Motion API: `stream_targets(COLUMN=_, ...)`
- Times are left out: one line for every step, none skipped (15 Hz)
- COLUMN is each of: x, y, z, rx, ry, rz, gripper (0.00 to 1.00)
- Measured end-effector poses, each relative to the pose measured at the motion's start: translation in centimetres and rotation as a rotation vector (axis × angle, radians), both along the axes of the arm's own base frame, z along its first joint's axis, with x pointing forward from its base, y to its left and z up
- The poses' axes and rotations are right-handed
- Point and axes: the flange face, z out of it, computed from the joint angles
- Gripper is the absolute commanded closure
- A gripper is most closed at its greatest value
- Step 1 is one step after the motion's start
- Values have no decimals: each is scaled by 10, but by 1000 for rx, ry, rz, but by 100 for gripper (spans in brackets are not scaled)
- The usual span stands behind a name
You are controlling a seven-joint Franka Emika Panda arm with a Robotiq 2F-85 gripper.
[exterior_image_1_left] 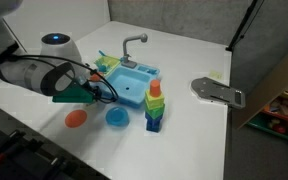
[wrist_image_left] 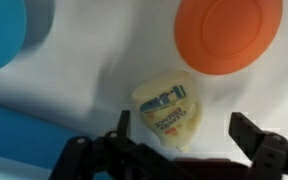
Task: Put the toy bottle in the toy sink
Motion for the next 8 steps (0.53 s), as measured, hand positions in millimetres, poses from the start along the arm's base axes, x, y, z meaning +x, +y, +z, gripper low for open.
stream_targets(x=1, y=2, z=-1, rx=2, ry=-7, rz=12, gripper=0)
stream_targets(x=1, y=3, z=-3, rx=4, ry=-12, rz=23, gripper=0)
stream_targets(x=2, y=4, z=-4, rx=6, ry=-15, rz=32, gripper=0)
stream_targets(x=2, y=6, z=-6, rx=7, ry=-17, rz=42, gripper=0)
stream_targets(x=3, y=7, z=-8, rx=8, ry=-19, rz=49, gripper=0)
stream_targets(x=3, y=7, z=-10, rx=9, ry=-20, rz=56, gripper=0)
stream_targets(x=3, y=8, z=-11, rx=11, ry=-22, rz=61, gripper=0)
stream_targets(x=3, y=8, z=-13, rx=12, ry=-24, rz=64, gripper=0)
